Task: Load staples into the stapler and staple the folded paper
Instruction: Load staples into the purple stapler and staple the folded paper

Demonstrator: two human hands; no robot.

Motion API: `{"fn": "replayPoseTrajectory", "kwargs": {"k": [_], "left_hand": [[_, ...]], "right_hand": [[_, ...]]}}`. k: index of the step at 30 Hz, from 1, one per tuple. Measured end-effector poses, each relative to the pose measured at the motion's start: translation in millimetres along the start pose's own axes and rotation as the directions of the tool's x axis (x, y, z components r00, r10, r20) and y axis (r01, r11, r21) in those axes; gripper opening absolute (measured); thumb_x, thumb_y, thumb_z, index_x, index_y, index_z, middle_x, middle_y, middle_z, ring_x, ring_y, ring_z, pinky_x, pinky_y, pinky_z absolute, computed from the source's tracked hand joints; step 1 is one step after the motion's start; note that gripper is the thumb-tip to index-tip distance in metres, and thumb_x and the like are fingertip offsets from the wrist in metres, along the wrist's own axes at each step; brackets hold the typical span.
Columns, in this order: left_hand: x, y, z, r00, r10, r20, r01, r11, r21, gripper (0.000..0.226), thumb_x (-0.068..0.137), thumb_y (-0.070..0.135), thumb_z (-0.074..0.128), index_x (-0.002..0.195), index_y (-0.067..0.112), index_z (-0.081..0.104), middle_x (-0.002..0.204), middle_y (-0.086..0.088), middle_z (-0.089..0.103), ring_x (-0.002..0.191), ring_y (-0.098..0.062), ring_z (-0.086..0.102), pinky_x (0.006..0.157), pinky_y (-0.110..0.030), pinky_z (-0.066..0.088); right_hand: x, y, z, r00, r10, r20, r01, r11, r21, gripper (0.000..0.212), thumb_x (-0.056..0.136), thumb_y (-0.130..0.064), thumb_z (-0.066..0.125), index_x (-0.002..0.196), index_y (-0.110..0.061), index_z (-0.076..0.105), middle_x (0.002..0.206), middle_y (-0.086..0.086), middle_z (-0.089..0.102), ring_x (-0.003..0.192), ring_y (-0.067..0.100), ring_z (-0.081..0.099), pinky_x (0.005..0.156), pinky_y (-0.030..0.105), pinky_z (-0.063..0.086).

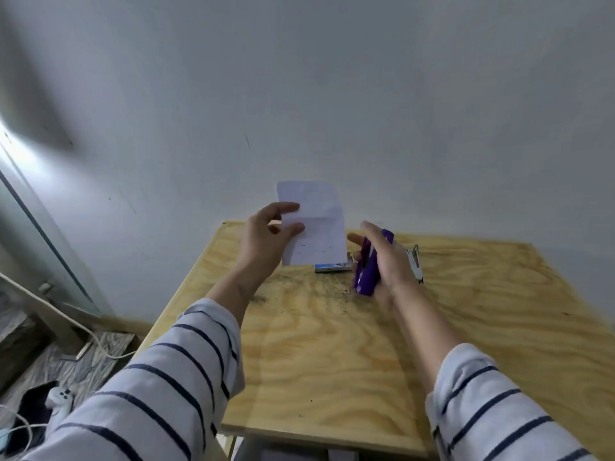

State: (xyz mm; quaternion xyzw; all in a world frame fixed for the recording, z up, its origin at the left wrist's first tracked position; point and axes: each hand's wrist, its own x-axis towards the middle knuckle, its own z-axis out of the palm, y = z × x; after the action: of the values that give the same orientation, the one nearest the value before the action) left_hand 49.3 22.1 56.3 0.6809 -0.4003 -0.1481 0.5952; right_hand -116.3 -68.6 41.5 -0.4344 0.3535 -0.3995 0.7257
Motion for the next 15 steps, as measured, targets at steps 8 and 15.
{"fn": "replayPoseTrajectory", "kwargs": {"k": [8, 15], "left_hand": [[-6.3, 7.4, 9.7, 0.997, 0.036, 0.066, -0.032, 0.997, -0.065, 0.03, 0.084, 0.013, 0.067, 0.106, 0.033, 0.065, 0.097, -0.001, 0.064, 0.082, -0.022, 0.062, 0.065, -0.036, 0.052], [-9.9, 9.9, 12.9, 0.987, 0.084, 0.139, -0.099, 0.99, 0.103, 0.033, 0.079, 0.024, 0.074, 0.109, 0.034, 0.064, 0.097, 0.008, 0.061, 0.08, -0.01, 0.057, 0.064, -0.029, 0.053]], "right_hand": [[2.7, -24.2, -6.3, 0.997, -0.047, 0.058, 0.056, 0.985, -0.163, 0.036, 0.074, -0.005, 0.075, 0.108, -0.007, 0.063, 0.058, 0.004, 0.058, 0.048, 0.019, 0.05, 0.052, 0.031, 0.044], [-6.4, -33.0, -5.6, 0.996, -0.056, 0.068, 0.062, 0.993, -0.097, 0.038, 0.078, -0.005, 0.072, 0.115, -0.006, 0.063, 0.054, 0.003, 0.059, 0.044, 0.013, 0.052, 0.047, 0.026, 0.047]]}}
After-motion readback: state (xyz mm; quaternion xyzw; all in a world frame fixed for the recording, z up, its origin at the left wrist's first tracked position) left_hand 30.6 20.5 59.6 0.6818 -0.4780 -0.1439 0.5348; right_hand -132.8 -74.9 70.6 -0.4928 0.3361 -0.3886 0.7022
